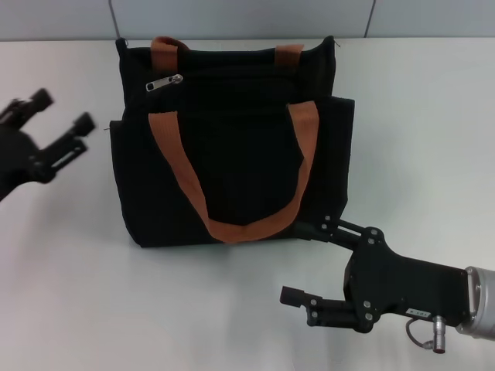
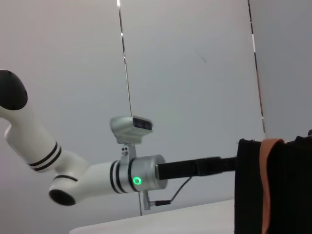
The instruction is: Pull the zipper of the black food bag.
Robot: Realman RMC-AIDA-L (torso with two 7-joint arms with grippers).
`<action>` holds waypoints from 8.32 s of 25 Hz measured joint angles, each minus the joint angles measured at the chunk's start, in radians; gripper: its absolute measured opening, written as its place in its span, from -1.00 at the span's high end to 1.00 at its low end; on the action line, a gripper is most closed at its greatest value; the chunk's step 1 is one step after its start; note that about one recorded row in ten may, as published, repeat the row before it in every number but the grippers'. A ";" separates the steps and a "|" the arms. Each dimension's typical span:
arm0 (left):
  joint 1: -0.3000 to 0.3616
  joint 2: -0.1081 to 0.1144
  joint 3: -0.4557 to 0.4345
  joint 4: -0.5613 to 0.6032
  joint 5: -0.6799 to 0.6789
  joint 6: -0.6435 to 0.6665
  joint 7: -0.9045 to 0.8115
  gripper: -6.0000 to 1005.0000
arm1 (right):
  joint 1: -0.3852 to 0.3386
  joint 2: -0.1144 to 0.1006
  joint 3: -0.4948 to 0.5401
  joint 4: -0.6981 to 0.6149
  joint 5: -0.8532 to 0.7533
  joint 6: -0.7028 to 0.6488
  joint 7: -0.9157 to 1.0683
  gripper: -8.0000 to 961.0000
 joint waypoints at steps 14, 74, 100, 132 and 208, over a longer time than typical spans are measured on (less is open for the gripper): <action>-0.126 -0.020 0.208 0.124 0.008 -0.087 -0.044 -0.36 | 0.023 0.000 0.037 0.007 0.002 0.009 0.001 -0.71; -0.196 -0.032 0.210 0.057 -0.006 0.026 -0.133 0.92 | 0.058 -0.005 0.334 0.006 0.002 -0.221 0.350 -0.32; -0.307 -0.034 0.209 -0.001 -0.015 0.045 -0.043 0.89 | 0.150 -0.001 0.364 0.026 0.118 -0.074 0.463 0.10; -0.357 -0.034 0.210 -0.020 -0.017 0.058 -0.038 0.85 | 0.255 -0.001 0.278 0.044 0.097 0.095 0.550 0.29; -0.323 -0.032 0.200 -0.037 -0.082 0.105 -0.003 0.76 | 0.135 -0.004 0.372 0.003 0.167 0.210 0.681 0.99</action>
